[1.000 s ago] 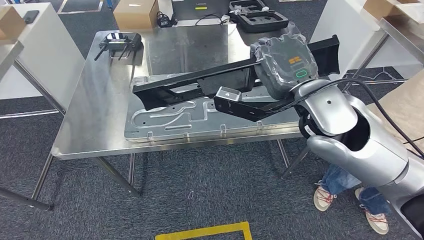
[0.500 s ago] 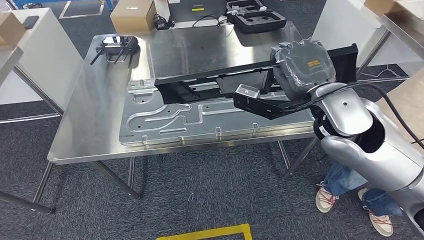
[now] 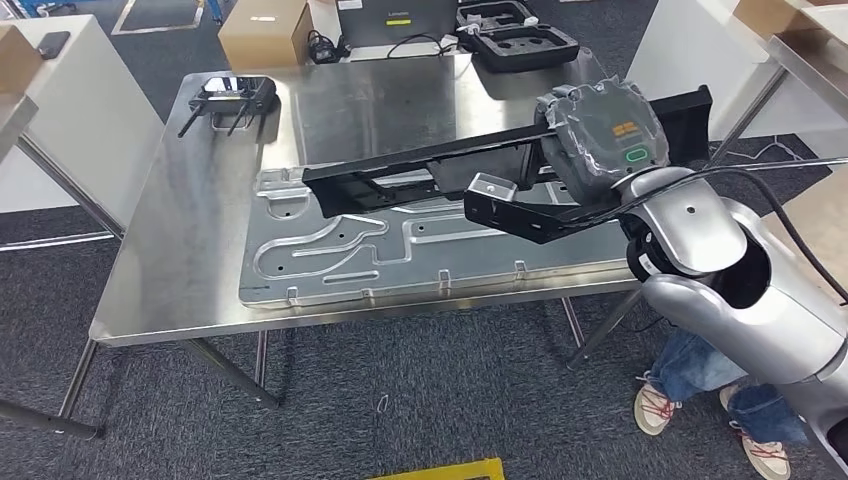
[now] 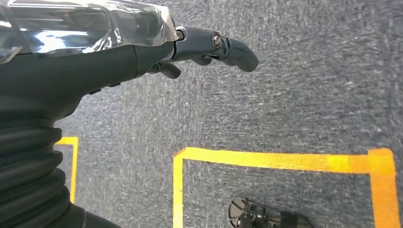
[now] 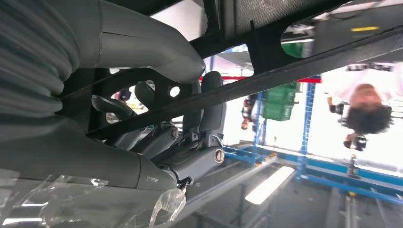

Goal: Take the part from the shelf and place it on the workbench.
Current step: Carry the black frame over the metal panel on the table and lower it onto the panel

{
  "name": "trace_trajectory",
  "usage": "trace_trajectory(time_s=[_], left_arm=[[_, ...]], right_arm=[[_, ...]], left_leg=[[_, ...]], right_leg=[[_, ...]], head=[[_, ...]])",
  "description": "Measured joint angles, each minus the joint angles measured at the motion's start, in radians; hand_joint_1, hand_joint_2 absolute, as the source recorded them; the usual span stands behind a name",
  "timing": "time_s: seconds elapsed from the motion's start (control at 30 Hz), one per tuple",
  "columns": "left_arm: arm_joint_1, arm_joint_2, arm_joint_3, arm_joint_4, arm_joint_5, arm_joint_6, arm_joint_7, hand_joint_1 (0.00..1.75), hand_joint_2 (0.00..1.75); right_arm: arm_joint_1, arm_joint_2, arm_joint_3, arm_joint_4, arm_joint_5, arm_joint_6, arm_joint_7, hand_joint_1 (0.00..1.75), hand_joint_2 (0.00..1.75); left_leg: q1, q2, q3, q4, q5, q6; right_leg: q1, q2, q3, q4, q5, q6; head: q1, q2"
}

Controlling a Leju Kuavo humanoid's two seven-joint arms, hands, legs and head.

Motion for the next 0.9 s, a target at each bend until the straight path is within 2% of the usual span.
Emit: trace_trajectory(time_s=[0.07, 0.13, 0.17, 0.2, 0.23, 0.27, 0.3, 0.33, 0.37, 0.47, 0.5, 0.53, 0.57, 0.63, 0.67, 0.7, 0.73, 0.77, 0.8, 0.83, 0.87, 0.9], left_arm=[[-0.001, 0.000, 0.000, 0.000, 0.000, 0.000, 0.000, 0.00, 1.75], [-0.003, 0.000, 0.000, 0.000, 0.001, 0.000, 0.000, 0.00, 1.75], [-0.001, 0.000, 0.000, 0.000, 0.002, 0.000, 0.000, 0.00, 1.75], [0.000, 0.000, 0.000, 0.000, 0.004, 0.000, 0.000, 0.00, 1.75], [0.001, -0.001, 0.000, 0.000, 0.005, 0.000, 0.000, 0.00, 1.75], [0.002, -0.001, 0.000, 0.000, 0.006, 0.000, 0.000, 0.00, 1.75], [0.002, -0.002, 0.000, 0.000, 0.007, 0.000, -0.001, 0.00, 1.75], [0.001, -0.002, 0.000, 0.000, 0.007, 0.000, -0.002, 0.00, 1.75], [0.000, -0.002, 0.000, 0.000, 0.007, 0.000, -0.003, 0.00, 1.75], [-0.002, -0.002, 0.000, 0.000, 0.009, 0.001, -0.007, 0.00, 1.75], [-0.003, -0.003, 0.000, 0.000, 0.009, 0.001, -0.008, 0.00, 1.75], [-0.003, -0.003, 0.000, 0.000, 0.010, 0.002, -0.008, 0.00, 1.75], [-0.003, -0.003, 0.000, 0.000, 0.010, 0.002, -0.009, 0.00, 1.75], [-0.002, -0.003, -0.001, 0.000, 0.010, 0.003, -0.009, 0.00, 1.75], [-0.001, -0.004, -0.001, 0.000, 0.009, 0.003, -0.009, 0.00, 1.75], [0.000, -0.005, -0.001, 0.000, 0.008, 0.003, -0.009, 0.00, 1.75], [0.001, -0.005, -0.001, 0.000, 0.008, 0.003, -0.009, 0.00, 1.75], [0.001, -0.006, -0.001, 0.000, 0.008, 0.003, -0.009, 0.00, 1.75], [0.001, -0.005, -0.001, 0.000, 0.007, 0.003, -0.010, 0.00, 1.75], [0.002, -0.005, -0.001, 0.000, 0.007, 0.003, -0.010, 0.00, 1.75], [0.002, -0.005, -0.002, 0.000, 0.008, 0.004, -0.010, 0.00, 1.75], [0.002, -0.005, -0.002, 0.000, 0.009, 0.005, -0.011, 0.00, 1.75]], right_arm=[[-0.002, 0.001, 0.000, -0.004, 0.000, 0.003, -0.003, 1.75, 1.75], [-0.002, 0.003, 0.003, -0.006, 0.000, 0.006, -0.006, 1.75, 1.75], [0.000, 0.003, 0.004, -0.006, 0.000, 0.007, -0.007, 1.75, 1.75], [0.001, 0.003, 0.005, -0.006, 0.000, 0.008, -0.008, 1.75, 1.75], [0.002, 0.003, 0.006, -0.007, 0.000, 0.008, -0.008, 1.75, 1.75], [0.002, 0.004, 0.006, -0.007, 0.000, 0.008, -0.009, 1.75, 1.75], [0.002, 0.004, 0.006, -0.008, 0.001, 0.008, -0.011, 1.75, 1.75], [0.000, 0.005, 0.007, -0.009, 0.001, 0.008, -0.013, 1.75, 1.75], [-0.001, 0.006, 0.008, -0.010, 0.000, 0.009, -0.015, 1.75, 1.75], [0.000, 0.009, 0.011, -0.014, 0.001, 0.009, -0.021, 1.75, 1.75], [0.000, 0.009, 0.011, -0.016, 0.001, 0.009, -0.021, 1.75, 1.75], [-0.001, 0.009, 0.011, -0.017, 0.001, 0.009, -0.022, 1.75, 1.75], [-0.001, 0.010, 0.012, -0.017, 0.002, 0.009, -0.022, 1.75, 1.75], [0.002, 0.010, 0.015, -0.018, 0.002, 0.009, -0.023, 1.75, 1.75], [0.005, 0.011, 0.018, -0.018, 0.002, 0.009, -0.023, 1.75, 1.75], [0.008, 0.011, 0.021, -0.018, 0.002, 0.010, -0.024, 1.75, 1.75], [0.009, 0.011, 0.023, -0.018, 0.001, 0.010, -0.025, 1.75, 1.75], [0.010, 0.012, 0.025, -0.018, 0.001, 0.010, -0.026, 1.75, 1.75], [0.010, 0.013, 0.026, -0.018, 0.001, 0.010, -0.027, 1.75, 1.75], [0.008, 0.014, 0.027, -0.019, 0.001, 0.010, -0.028, 1.75, 1.75], [0.007, 0.015, 0.028, -0.019, 0.000, 0.010, -0.028, 1.75, 1.75], [0.006, 0.015, 0.029, -0.019, 0.000, 0.011, -0.029, 1.75, 1.75]], left_leg=[[0.004, -0.001, 0.017, -0.007, -0.005, 0.010], [0.005, -0.002, 0.029, -0.007, -0.016, 0.015], [0.005, -0.004, 0.036, -0.007, -0.022, 0.015], [0.006, -0.006, 0.045, -0.007, -0.029, 0.013], [0.007, -0.009, 0.056, -0.007, -0.037, 0.010], [0.008, -0.010, 0.067, -0.007, -0.046, 0.006], [0.008, -0.011, 0.078, -0.006, -0.055, 0.001], [0.008, -0.011, 0.084, -0.006, -0.063, -0.005], [0.007, -0.010, 0.086, -0.006, -0.069, -0.011], [0.004, -0.008, 0.089, -0.003, -0.081, -0.026], [0.005, -0.007, 0.083, 0.014, -0.087, -0.030], [0.006, -0.005, 0.065, 0.049, -0.096, -0.034], [0.008, -0.004, 0.033, 0.106, -0.110, -0.037], [0.009, -0.002, -0.056, 0.246, -0.155, -0.042], [0.009, -0.002, -0.094, 0.292, -0.171, -0.043], [0.009, -0.002, -0.118, 0.306, -0.172, -0.043], [0.009, -0.002, -0.123, 0.283, -0.150, -0.042], [0.008, -0.002, -0.114, 0.228, -0.107, -0.039], [0.006, -0.002, -0.098, 0.155, -0.047, -0.033], [0.002, -0.001, -0.082, 0.093, -0.005, -0.025], [-0.001, 0.000, -0.068, 0.046, 0.024, -0.018], [-0.005, 0.001, -0.059, 0.020, 0.035, -0.011]], right_leg=[[-0.002, -0.001, -0.048, 0.096, -0.043, 0.009], [-0.005, -0.002, -0.127, 0.231, -0.091, 0.016], [-0.006, -0.002, -0.157, 0.269, -0.095, 0.019], [-0.008, -0.002, -0.169, 0.270, -0.079, 0.020], [-0.009, -0.002, -0.162, 0.230, -0.041, 0.020], [-0.010, -0.003, -0.141, 0.160, 0.013, 0.020], [-0.010, -0.004, -0.117, 0.090, 0.054, 0.019], [-0.008, -0.005, -0.097, 0.029, 0.077, 0.016], [-0.006, -0.006, -0.086, -0.005, 0.087, 0.011], [-0.004, -0.008, -0.077, -0.020, 0.076, -0.011], [-0.005, -0.008, -0.071, -0.022, 0.071, -0.017], [-0.007, -0.008, -0.065, -0.024, 0.068, -0.023], [-0.007, -0.008, -0.059, -0.026, 0.064, -0.028], [-0.007, -0.005, -0.050, -0.026, 0.053, -0.034], [-0.006, -0.002, -0.043, -0.025, 0.046, -0.035], [-0.006, 0.000, -0.034, -0.025, 0.038, -0.034], [-0.005, 0.001, -0.023, -0.025, 0.030, -0.033], [-0.004, 0.001, -0.009, -0.026, 0.021, -0.032], [-0.004, 0.001, 0.003, -0.027, 0.011, -0.030], [-0.002, 0.002, 0.014, -0.028, 0.002, -0.027], [-0.001, 0.003, 0.021, -0.029, -0.005, -0.022], [0.000, 0.003, 0.026, -0.028, -0.010, -0.016]], head=[[0.001, 0.000], [0.002, 0.000], [0.002, 0.000], [0.002, 0.000], [0.002, 0.000], [0.002, 0.000], [0.002, 0.000], [0.003, 0.000], [0.004, 0.000], [0.003, 0.000], [0.002, 0.000], [0.002, 0.000], [0.001, 0.000], [0.000, 0.000], [0.000, 0.000], [0.000, 0.000], [0.000, 0.000], [0.000, 0.000], [0.000, 0.000], [0.000, 0.000], [-0.001, 0.000], [0.000, 0.000]])
